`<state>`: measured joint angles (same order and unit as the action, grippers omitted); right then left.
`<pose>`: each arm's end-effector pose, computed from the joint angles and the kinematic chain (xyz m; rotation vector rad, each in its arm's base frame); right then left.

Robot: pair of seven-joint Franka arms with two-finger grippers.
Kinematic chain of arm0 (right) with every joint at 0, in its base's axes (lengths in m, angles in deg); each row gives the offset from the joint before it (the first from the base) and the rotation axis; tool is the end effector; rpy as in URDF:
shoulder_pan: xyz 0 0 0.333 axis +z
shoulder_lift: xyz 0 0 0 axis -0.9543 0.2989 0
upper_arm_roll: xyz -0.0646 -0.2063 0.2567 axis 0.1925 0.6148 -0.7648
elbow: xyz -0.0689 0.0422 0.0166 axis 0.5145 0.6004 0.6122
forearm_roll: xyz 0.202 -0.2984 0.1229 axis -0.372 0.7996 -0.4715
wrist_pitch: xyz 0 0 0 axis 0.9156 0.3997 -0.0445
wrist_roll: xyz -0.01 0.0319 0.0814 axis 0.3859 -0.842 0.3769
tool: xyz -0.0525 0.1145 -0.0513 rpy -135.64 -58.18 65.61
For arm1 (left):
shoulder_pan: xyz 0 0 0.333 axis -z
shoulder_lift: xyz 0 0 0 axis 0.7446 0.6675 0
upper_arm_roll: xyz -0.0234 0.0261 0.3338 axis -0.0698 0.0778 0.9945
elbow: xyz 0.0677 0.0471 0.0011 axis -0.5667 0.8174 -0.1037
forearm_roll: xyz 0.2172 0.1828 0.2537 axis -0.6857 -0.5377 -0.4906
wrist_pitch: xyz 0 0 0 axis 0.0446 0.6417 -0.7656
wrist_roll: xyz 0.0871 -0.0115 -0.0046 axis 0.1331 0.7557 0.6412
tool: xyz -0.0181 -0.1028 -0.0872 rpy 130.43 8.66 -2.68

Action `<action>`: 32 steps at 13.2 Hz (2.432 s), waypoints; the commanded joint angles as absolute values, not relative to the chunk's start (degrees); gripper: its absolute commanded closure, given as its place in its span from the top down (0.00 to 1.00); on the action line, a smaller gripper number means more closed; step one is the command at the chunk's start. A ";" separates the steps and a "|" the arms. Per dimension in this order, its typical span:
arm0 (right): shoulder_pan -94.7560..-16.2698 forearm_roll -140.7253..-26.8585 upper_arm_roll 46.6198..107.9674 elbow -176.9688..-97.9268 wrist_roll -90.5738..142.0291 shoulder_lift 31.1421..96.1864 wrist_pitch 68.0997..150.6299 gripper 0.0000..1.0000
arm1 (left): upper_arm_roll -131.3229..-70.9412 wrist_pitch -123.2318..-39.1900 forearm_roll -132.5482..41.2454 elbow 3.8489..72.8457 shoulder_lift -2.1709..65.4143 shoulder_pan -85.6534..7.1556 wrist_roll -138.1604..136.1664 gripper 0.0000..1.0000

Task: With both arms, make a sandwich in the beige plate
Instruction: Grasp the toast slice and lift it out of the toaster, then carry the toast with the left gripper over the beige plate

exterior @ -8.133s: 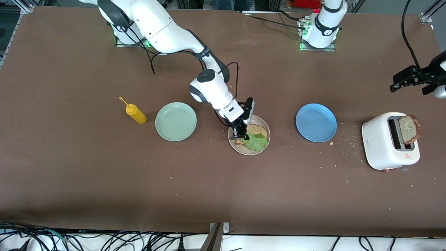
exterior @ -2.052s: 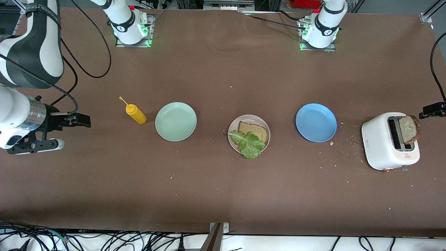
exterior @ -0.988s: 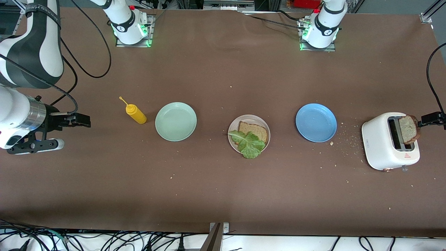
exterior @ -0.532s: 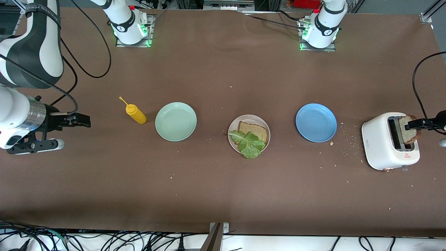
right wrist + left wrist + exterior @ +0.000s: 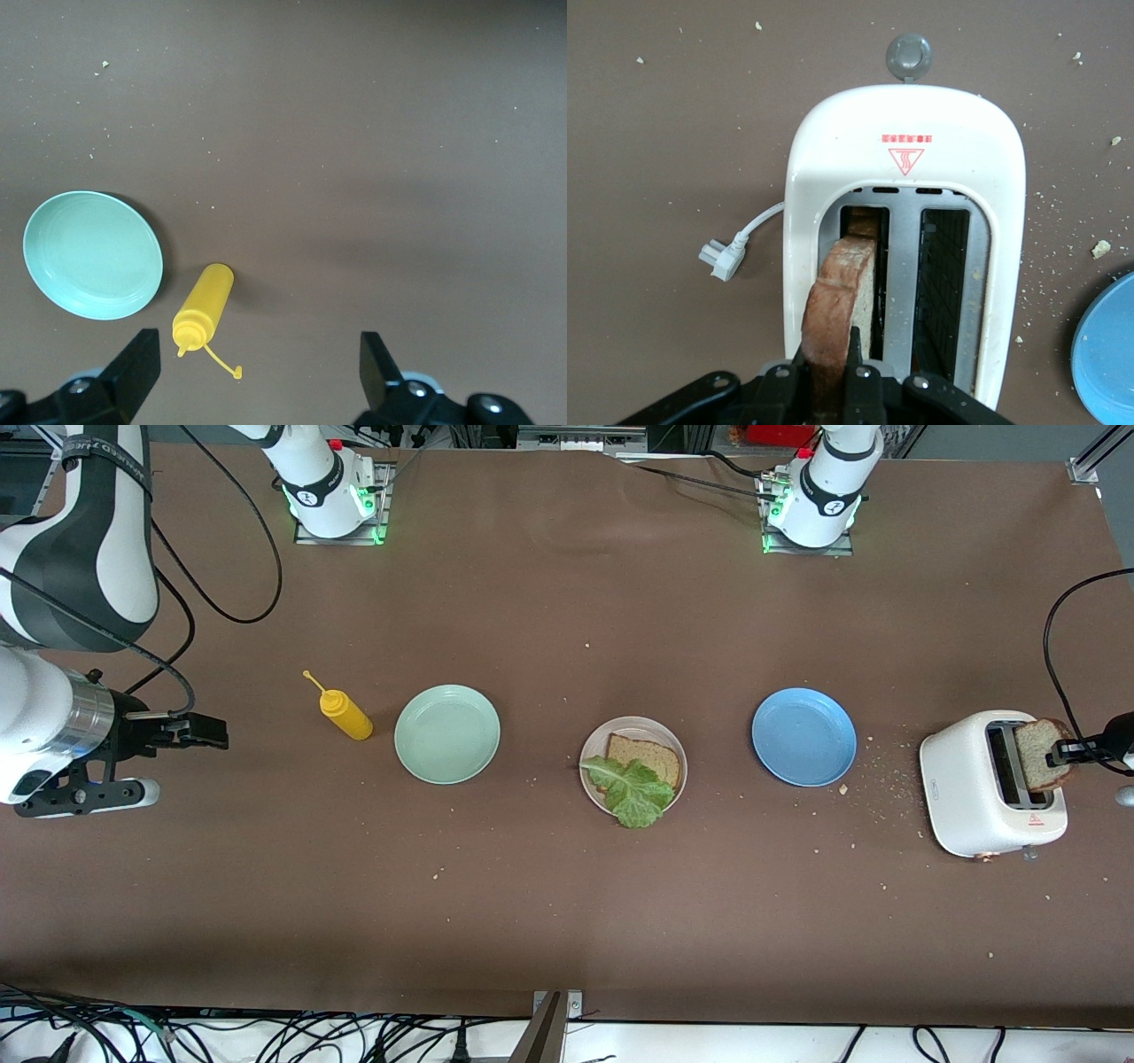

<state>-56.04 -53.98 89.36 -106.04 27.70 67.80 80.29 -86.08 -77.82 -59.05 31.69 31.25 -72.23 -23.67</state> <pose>0.6688 0.0529 0.5033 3.1194 0.2021 -0.2093 0.6137 0.2464 0.3566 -3.1198 -0.0826 0.1408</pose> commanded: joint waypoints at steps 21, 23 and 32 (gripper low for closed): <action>-56.35 -55.38 89.25 -106.10 27.02 67.62 79.26 1.00 | -101.53 -48.33 -48.96 18.53 21.98 -68.35 -12.15 0.00; -56.35 -55.38 89.25 -106.36 27.02 67.62 79.26 1.00 | -101.62 -48.33 -38.55 18.96 24.01 -67.81 -10.35 0.00; -56.35 -55.38 89.25 -106.45 27.02 67.53 79.35 1.00 | -101.62 -56.57 -12.28 19.85 39.13 -57.81 -11.05 0.00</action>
<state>-56.09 -54.21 89.36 -106.21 27.60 68.02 79.97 -101.77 -53.40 -14.60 21.18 37.29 -60.29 -11.13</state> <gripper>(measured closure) 0.000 0.907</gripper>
